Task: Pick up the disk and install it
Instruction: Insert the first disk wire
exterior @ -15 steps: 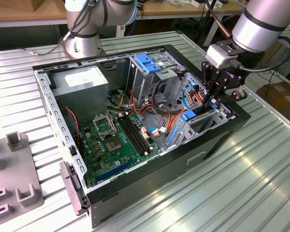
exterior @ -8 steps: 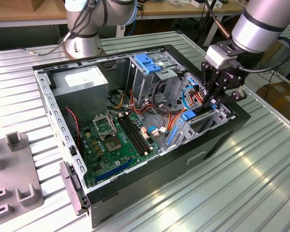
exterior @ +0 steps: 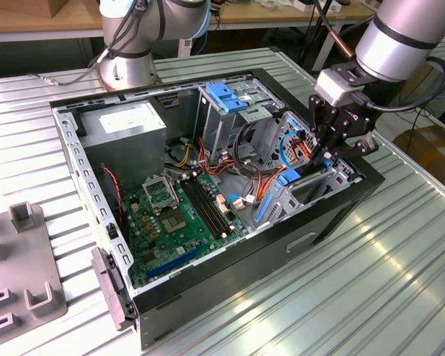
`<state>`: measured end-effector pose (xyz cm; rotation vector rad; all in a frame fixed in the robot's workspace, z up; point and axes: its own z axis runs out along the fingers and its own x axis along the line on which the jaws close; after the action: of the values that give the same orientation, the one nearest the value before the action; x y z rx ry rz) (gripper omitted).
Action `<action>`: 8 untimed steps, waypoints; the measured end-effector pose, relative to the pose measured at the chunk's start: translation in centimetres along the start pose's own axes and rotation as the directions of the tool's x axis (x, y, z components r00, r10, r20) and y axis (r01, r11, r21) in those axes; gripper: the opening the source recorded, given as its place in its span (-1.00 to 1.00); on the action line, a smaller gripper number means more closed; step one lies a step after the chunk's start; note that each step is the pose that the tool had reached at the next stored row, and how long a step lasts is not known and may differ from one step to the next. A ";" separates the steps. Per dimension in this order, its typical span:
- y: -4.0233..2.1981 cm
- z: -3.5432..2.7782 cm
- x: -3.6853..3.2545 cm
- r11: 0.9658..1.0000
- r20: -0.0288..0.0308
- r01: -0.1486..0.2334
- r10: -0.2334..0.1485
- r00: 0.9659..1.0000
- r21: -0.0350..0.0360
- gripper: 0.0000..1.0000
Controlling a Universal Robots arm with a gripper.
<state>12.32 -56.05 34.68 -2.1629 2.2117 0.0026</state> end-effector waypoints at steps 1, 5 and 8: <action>0.00 -0.04 -0.01 1.000 0.000 0.000 0.000 1.000 0.000 -0.67; 0.00 -0.12 -0.01 1.000 0.004 0.000 0.000 1.000 0.000 -0.67; 0.00 -0.12 -0.01 1.000 0.007 0.000 0.000 1.000 0.000 -0.67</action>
<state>12.32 -56.05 34.81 -2.1594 2.2084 0.0103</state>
